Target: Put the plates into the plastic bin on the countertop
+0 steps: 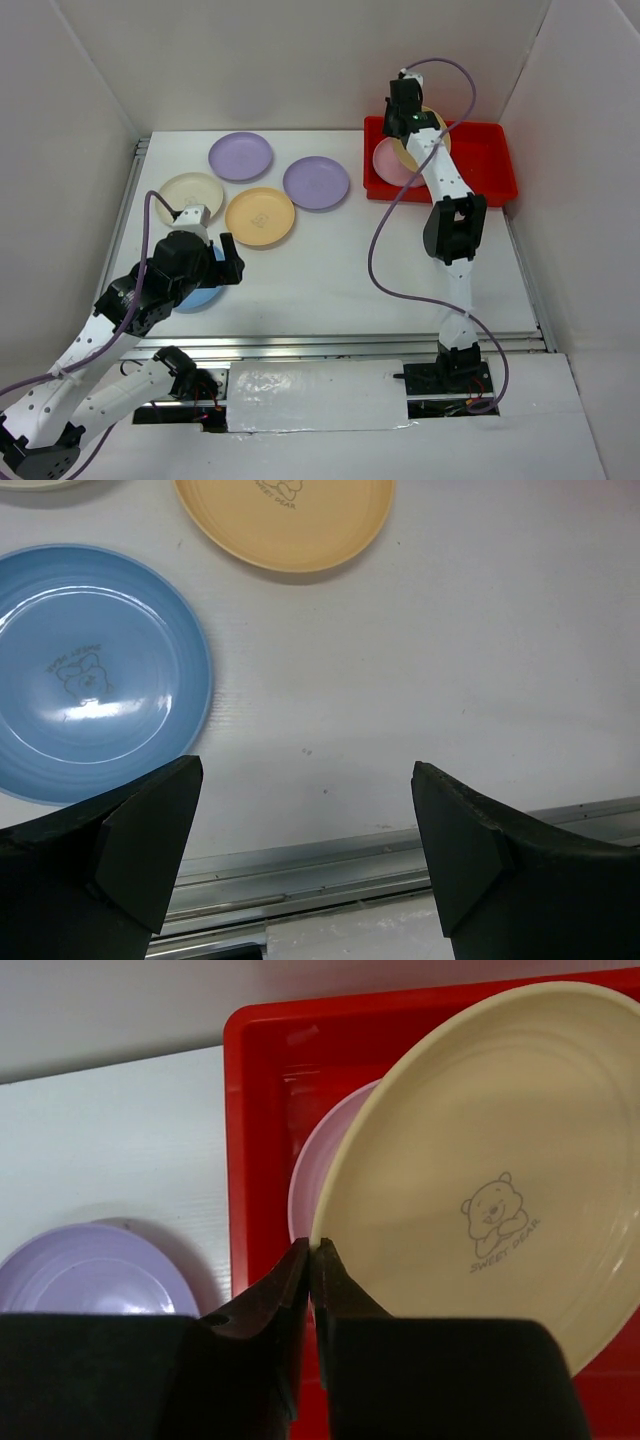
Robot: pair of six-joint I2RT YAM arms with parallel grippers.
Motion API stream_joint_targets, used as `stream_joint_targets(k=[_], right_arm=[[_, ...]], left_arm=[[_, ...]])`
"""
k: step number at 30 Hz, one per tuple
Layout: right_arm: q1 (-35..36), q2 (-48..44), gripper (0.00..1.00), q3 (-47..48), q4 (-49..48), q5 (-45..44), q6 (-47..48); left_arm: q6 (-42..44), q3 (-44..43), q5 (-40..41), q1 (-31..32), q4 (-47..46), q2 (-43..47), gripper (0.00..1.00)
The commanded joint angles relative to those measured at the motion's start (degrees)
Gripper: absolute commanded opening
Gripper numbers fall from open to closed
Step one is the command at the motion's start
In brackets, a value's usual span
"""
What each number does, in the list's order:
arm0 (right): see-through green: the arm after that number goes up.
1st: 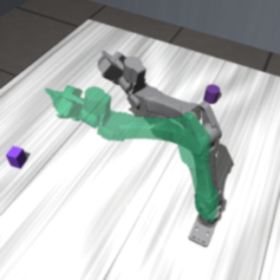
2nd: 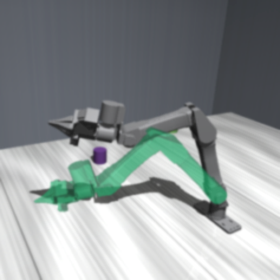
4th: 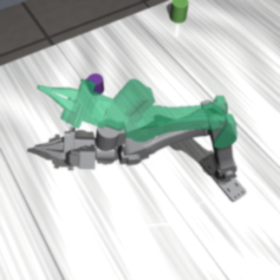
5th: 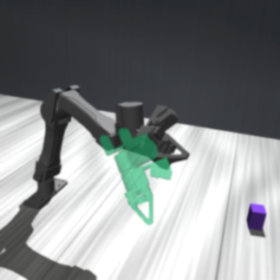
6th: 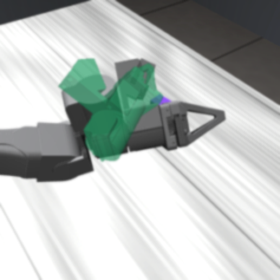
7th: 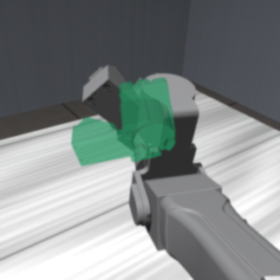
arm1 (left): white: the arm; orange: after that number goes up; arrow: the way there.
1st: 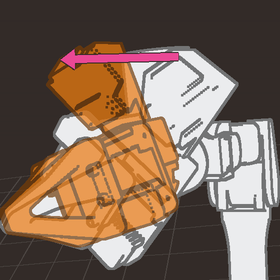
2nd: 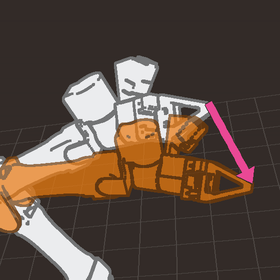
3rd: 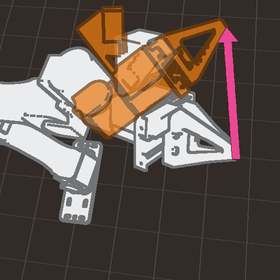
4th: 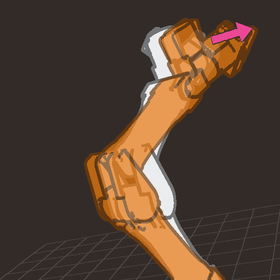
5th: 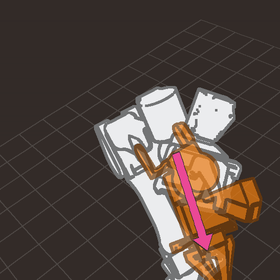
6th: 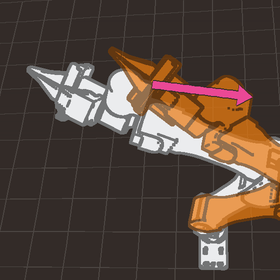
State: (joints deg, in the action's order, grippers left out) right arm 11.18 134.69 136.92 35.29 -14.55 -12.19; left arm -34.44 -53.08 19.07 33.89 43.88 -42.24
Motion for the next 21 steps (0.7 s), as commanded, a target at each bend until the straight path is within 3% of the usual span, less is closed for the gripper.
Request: stream_joint_targets(k=[1,2,4,5,6,12,17,19,21], right_arm=[[-0.19,0.83,0.12,1.68,-4.62,2.15,1.2],[-0.19,1.01,0.31,2.2,-4.35,2.68,0.68],[-0.19,0.66,0.55,3.87,-3.3,5.4,0.41],[0.42,-0.65,0.84,4.05,-3.38,5.14,-0.03],[0.94,-1.79,1.0,4.05,-3.64,4.71,-0.03],[6.64,-16.63,1.0,-2.34,-4.43,3.82,-1.08],[13.33,-29.55,1.0,-24.13,-8.12,9.34,-8.02],[18.14,-31.5,1.0,-34.12,-12.6,9.89,-10.56],[21.24,-31.16,1.0,-37.59,-14.54,6.4,-12.85]], left_arm=[[1.48,0.17,-0.96,-0.14,-2.83,0.14,0.99],[1.39,0.17,-0.96,-0.14,-2.83,0.14,0.99],[1.48,0.26,-1.05,-0.14,-2.83,0.05,0.99],[1.56,0.17,-1.05,-0.23,-2.83,-0.21,0.99],[1.48,0.17,-0.97,-0.14,-2.83,-0.21,0.99],[1.13,0.0,-0.26,-0.14,-2.4,-0.3,0.99],[-0.54,-0.44,4.2,-0.23,-1.08,1.19,0.99],[-2.3,-0.71,6.32,-0.23,0.23,2.24,0.99],[-4.4,-1.15,10.26,-0.23,1.64,2.95,0.99]])
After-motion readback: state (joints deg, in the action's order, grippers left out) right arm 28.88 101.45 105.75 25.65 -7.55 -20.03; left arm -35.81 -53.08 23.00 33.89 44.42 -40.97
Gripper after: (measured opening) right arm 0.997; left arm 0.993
